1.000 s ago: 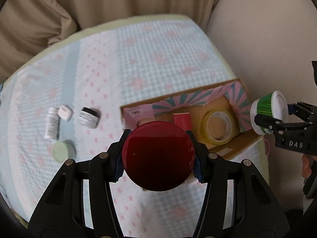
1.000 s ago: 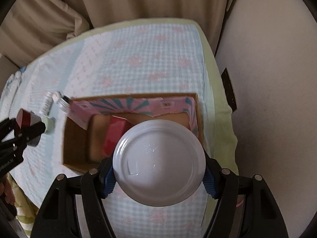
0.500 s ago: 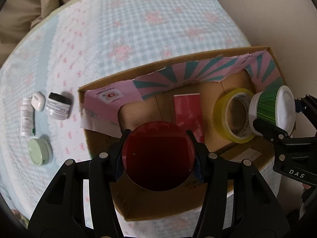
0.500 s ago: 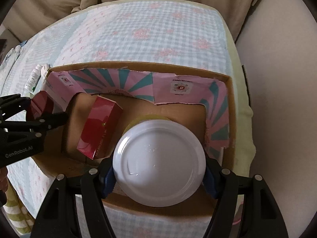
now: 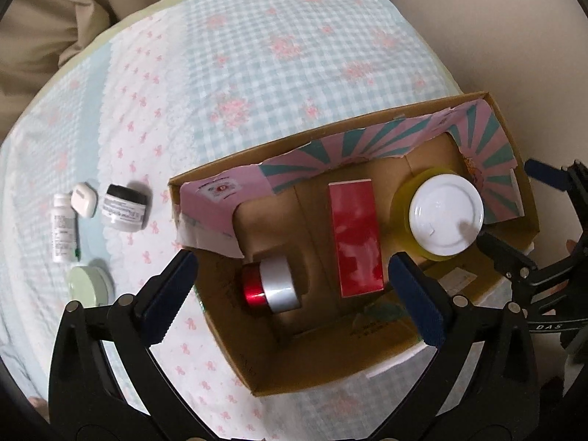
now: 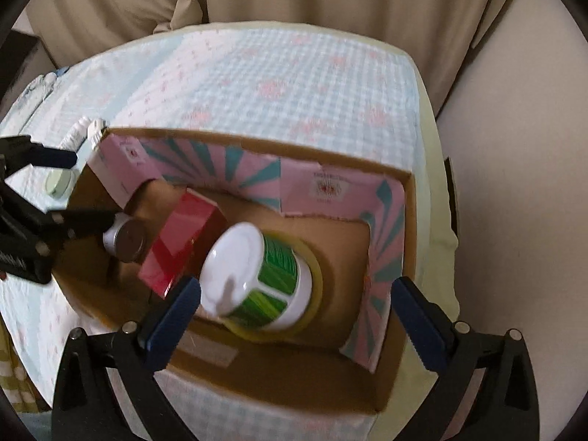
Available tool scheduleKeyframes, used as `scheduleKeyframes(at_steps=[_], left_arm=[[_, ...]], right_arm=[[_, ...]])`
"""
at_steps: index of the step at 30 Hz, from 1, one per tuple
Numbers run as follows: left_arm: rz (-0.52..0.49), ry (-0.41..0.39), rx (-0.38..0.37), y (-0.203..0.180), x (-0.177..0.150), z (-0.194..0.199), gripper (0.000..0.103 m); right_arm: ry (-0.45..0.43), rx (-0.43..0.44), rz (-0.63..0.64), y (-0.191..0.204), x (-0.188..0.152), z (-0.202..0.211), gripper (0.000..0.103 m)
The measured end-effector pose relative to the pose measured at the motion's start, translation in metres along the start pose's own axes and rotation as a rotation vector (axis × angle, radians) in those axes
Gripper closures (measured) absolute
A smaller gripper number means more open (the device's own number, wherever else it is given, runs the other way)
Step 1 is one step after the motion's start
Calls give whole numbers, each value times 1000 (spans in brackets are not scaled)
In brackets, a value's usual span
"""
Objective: Organize rigid objects
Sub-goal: 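Release the red lid into the cardboard box with the left tool while the right tool releases the green jar, then withdraw both tools from the cardboard box toward the remaining items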
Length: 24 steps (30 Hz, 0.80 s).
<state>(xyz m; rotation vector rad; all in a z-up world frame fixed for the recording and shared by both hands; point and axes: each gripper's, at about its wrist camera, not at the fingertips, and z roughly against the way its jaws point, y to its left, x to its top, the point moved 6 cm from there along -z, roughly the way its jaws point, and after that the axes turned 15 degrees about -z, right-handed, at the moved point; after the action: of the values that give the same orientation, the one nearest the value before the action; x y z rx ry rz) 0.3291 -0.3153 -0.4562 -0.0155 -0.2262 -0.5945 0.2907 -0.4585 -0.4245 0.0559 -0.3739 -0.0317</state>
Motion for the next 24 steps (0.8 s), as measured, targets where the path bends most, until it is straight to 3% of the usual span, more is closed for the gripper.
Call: scheduleKeyframes(at_steps=[16,24], left_arm=[[-2,-75,-7,-5,-12,51,0],[12,-118,-11,-7,-30,85,0]], right_arm=[[22,10,-21,11,-14,31,0],[-20,17,-58,12,-14,64,0]])
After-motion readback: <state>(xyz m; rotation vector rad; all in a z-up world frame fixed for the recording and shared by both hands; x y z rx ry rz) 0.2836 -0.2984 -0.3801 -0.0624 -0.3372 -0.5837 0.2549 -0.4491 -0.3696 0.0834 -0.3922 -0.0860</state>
